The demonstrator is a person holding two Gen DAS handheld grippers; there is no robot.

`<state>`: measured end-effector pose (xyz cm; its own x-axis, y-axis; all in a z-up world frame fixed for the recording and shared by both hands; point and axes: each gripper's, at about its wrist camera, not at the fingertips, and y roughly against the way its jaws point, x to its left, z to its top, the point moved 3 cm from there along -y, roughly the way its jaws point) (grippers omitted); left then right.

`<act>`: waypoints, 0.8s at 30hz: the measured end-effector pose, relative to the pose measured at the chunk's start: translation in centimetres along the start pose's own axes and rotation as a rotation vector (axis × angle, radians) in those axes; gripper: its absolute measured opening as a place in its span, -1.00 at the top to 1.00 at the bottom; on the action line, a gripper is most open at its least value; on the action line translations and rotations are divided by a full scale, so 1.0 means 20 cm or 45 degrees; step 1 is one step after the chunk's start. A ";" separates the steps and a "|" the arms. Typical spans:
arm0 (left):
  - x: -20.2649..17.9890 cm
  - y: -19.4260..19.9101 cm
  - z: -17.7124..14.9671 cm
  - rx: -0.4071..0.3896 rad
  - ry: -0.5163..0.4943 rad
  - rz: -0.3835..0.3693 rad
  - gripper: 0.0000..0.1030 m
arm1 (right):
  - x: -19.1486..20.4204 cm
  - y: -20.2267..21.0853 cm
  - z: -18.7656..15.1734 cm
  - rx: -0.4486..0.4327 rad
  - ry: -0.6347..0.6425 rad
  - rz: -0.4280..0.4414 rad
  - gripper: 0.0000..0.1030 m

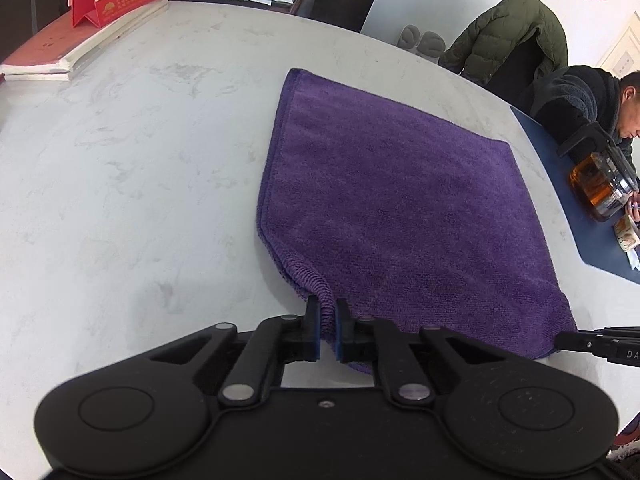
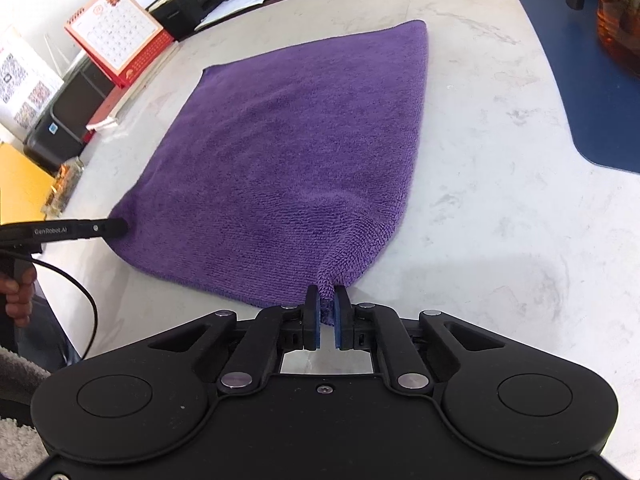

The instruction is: Fold towel

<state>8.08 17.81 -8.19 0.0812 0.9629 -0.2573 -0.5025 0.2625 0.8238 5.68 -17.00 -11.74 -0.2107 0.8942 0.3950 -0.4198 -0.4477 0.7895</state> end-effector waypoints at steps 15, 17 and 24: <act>-0.01 0.03 0.20 -0.060 0.004 -0.067 0.89 | -0.01 0.07 0.16 -0.101 -0.077 0.105 0.89; 0.00 0.02 0.20 -0.038 0.003 -0.064 0.89 | -0.01 0.07 0.19 -0.108 -0.076 0.106 0.89; 0.05 -0.01 0.15 0.034 0.020 -0.054 0.89 | -0.03 0.05 0.22 -0.087 -0.083 0.090 0.89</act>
<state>10.75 18.94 -7.12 0.0882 0.9499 -0.2997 -0.4759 0.3045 0.8251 9.25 -17.93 -9.11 -0.1851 0.8574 0.4802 -0.4654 -0.5069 0.7256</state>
